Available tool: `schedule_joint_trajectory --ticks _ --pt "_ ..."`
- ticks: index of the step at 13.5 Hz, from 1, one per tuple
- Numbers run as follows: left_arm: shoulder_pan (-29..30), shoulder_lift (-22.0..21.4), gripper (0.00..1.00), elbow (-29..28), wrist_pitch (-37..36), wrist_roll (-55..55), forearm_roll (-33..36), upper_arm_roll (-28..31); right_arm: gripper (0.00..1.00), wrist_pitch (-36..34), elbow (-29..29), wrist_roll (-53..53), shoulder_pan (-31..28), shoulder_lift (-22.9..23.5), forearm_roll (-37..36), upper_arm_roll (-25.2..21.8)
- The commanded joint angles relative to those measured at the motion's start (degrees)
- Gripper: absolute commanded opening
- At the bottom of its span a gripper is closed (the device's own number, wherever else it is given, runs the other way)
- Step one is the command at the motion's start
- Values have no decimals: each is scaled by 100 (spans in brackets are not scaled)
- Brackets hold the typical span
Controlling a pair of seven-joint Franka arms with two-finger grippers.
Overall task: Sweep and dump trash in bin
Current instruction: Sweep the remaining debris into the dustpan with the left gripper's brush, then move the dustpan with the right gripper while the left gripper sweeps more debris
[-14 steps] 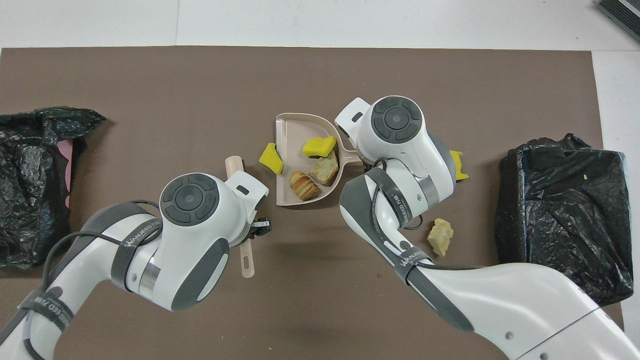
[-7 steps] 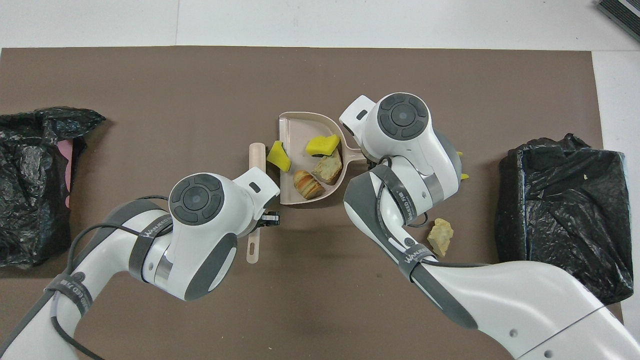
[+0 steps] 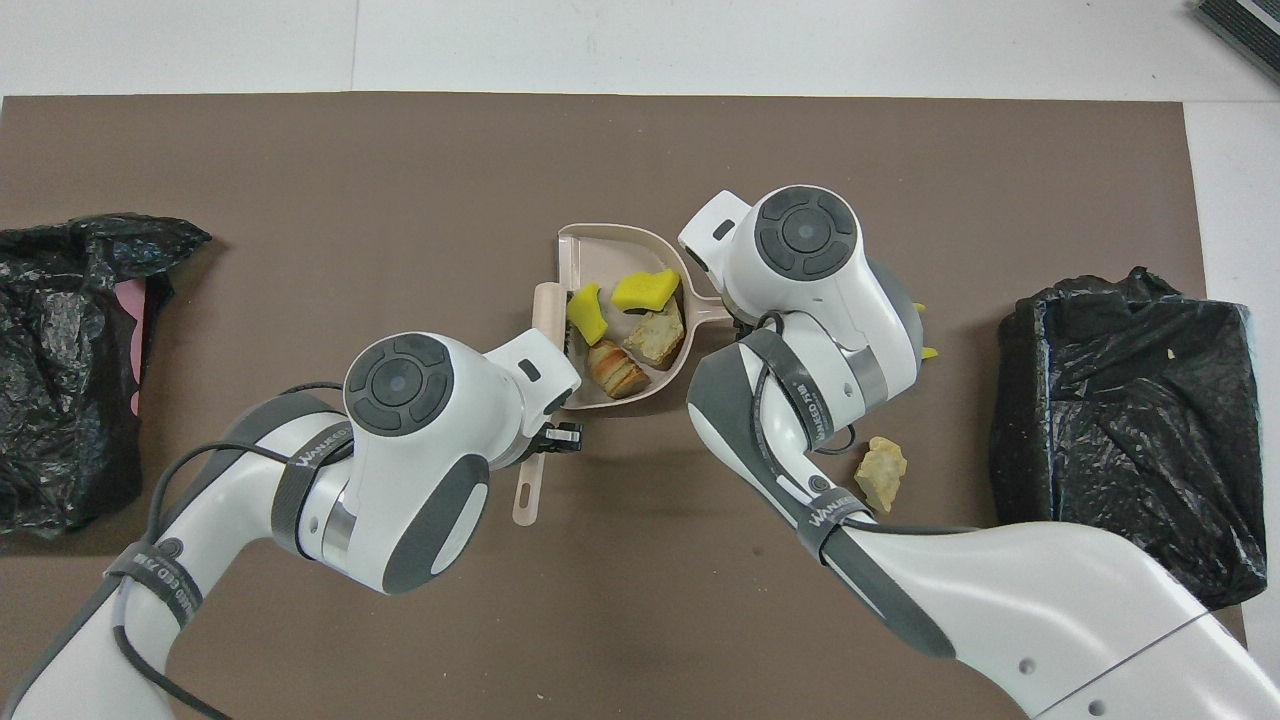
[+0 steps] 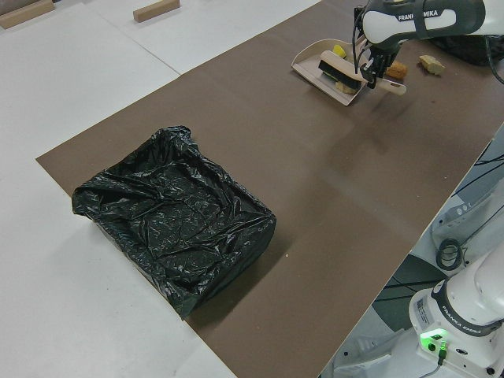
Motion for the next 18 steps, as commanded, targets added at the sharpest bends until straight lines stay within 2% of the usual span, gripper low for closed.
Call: schedule_joint_trajectory --ticks 1,4,6,12,15,18 --pt "-9 -140 0 25 -412 -659 -19 63 0 110 7 -176 -120 -20 -2 51" --pt "-88 -289 0 -150 -466 -1547 138 72 0 102 113 -176 -277 -63 173 51" --pt "-210 -377 0 -255 -519 -1892 428 55 0 41 113 -194 -444 -256 323 51" --pt "-343 -422 0 -291 -440 -1928 438 55 0 -109 60 -711 -770 -529 719 60" --pt "-334 -413 0 -291 -431 -1893 447 55 0 -127 34 -712 -682 -521 448 51" --pt "-281 -404 0 -291 -405 -1858 447 55 0 -364 77 -651 -560 -424 -306 60"
